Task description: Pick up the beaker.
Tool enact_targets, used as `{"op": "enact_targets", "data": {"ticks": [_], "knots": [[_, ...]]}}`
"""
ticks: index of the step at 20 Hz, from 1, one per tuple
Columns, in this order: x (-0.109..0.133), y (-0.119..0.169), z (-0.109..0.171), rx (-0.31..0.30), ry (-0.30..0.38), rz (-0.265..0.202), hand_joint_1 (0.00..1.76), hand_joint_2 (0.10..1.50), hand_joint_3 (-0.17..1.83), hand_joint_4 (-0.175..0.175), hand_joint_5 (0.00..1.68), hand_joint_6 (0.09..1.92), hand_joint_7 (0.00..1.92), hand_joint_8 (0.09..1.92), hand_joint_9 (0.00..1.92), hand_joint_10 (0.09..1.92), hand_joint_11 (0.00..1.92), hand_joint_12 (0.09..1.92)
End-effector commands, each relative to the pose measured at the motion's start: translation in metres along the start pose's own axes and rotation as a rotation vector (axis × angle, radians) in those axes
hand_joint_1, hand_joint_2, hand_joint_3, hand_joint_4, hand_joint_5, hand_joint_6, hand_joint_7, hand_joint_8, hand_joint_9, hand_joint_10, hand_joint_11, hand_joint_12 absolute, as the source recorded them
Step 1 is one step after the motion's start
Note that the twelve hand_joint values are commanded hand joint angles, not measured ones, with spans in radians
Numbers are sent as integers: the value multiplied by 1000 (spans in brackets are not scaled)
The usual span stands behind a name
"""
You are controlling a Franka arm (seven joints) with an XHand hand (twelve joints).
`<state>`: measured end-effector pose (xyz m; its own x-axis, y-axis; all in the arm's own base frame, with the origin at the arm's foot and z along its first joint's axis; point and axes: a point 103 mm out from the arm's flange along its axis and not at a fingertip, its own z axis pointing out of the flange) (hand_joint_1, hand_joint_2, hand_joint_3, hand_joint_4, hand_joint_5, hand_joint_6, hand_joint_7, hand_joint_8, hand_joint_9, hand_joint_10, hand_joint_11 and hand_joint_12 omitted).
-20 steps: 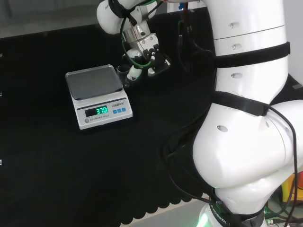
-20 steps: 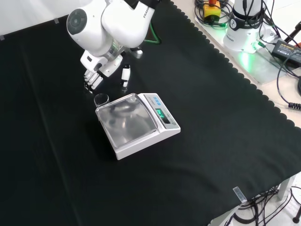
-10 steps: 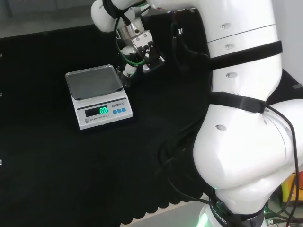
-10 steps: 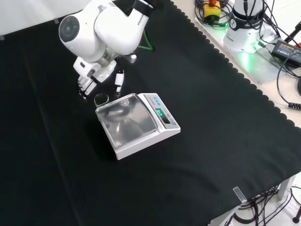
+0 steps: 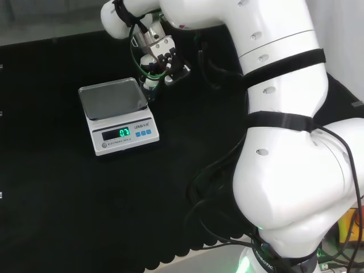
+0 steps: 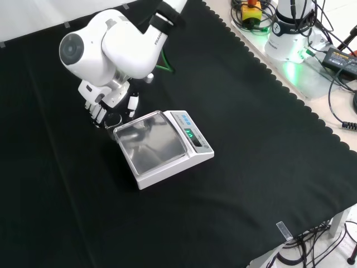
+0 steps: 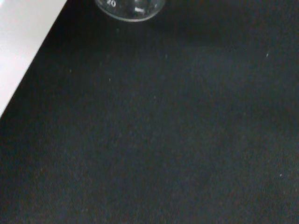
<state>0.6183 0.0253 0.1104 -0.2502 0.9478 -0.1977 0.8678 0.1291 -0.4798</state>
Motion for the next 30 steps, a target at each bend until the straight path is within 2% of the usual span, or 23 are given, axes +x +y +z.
{"op": "enact_targets", "data": {"ticks": [1, 4, 7, 10, 14, 22, 30], "knots": [[2, 0, 9, 45, -7, -2, 759, 1094, -175, -112, 540, 87, 512, 674, 561, 695, 384, 1343], [2, -1, 11, 57, -8, 6, 789, 1115, -175, -114, 689, 103, 643, 644, 693, 638, 463, 1303], [2, -3, 13, 65, -10, 14, 822, 1132, -175, -116, 793, 202, 748, 604, 803, 573, 551, 1260], [1, -7, 13, 64, -9, 18, 838, 1147, -175, -115, 789, 359, 799, 577, 868, 525, 592, 1246], [-4, -12, 8, 63, 3, 24, 846, 1158, -175, -118, 776, 460, 818, 576, 897, 516, 619, 1235], [-15, -28, -9, 29, 17, 38, 844, 1166, -175, -128, 760, 540, 841, 583, 918, 514, 641, 1229], [-21, -45, -27, 23, -13, 56, 841, 1169, -175, -131, 764, 558, 855, 588, 931, 518, 648, 1231]]}}
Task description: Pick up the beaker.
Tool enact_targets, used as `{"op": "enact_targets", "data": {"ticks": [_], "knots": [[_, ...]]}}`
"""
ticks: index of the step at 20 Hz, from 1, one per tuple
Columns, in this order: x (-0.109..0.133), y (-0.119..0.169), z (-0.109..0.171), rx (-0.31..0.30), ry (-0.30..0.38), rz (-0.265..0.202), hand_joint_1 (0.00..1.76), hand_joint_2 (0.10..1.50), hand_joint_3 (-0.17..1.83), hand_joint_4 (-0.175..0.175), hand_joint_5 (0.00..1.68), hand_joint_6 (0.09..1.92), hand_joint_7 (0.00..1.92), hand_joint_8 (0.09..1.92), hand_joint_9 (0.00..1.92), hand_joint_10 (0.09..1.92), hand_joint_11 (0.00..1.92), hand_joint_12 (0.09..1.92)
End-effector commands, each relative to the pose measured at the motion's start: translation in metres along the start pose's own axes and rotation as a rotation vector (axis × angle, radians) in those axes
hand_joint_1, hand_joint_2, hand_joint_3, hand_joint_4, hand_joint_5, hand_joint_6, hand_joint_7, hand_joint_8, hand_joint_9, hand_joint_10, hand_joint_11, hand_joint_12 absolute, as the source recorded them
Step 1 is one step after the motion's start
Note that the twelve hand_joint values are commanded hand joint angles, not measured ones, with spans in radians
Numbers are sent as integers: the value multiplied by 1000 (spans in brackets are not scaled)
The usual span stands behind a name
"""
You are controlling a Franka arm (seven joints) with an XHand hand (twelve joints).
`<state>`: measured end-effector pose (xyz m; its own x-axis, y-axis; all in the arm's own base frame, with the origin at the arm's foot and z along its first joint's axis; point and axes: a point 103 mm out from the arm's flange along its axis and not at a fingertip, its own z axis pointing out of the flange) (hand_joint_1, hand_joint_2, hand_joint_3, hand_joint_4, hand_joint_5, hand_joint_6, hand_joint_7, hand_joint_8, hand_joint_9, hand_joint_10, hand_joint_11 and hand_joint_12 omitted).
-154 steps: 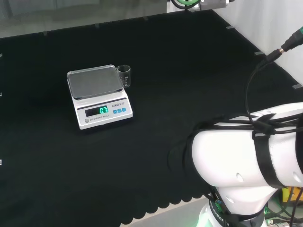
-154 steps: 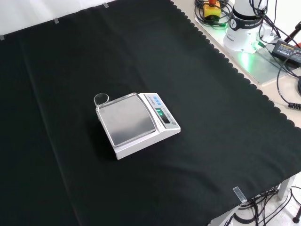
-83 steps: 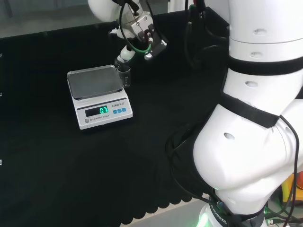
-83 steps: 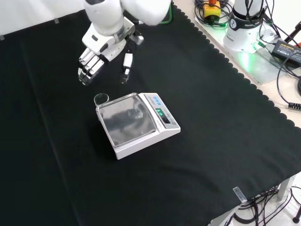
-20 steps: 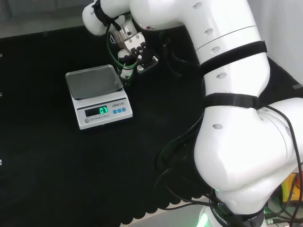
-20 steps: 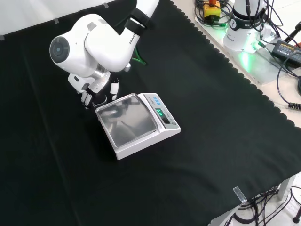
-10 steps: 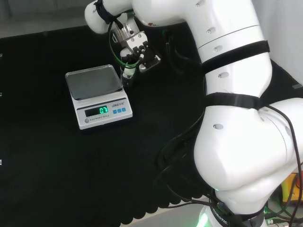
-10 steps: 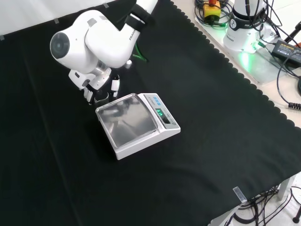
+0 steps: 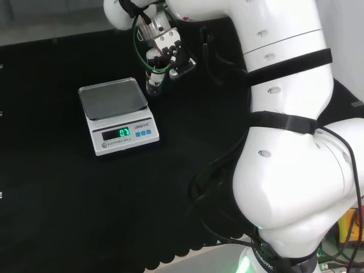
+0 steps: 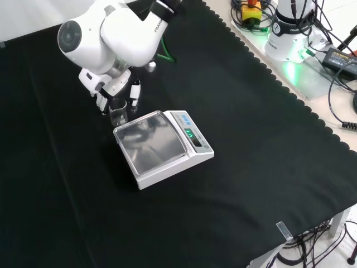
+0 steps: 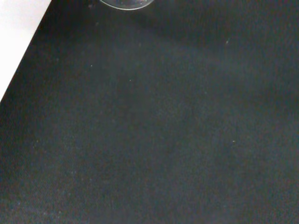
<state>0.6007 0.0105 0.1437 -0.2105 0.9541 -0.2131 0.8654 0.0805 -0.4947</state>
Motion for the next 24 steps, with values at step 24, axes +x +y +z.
{"op": "enact_targets", "data": {"ticks": [24], "knots": [[43, -73, -90, -60, -165, 21, 816, 1166, -175, -137, 753, 576, 868, 593, 944, 519, 662, 1228]]}}
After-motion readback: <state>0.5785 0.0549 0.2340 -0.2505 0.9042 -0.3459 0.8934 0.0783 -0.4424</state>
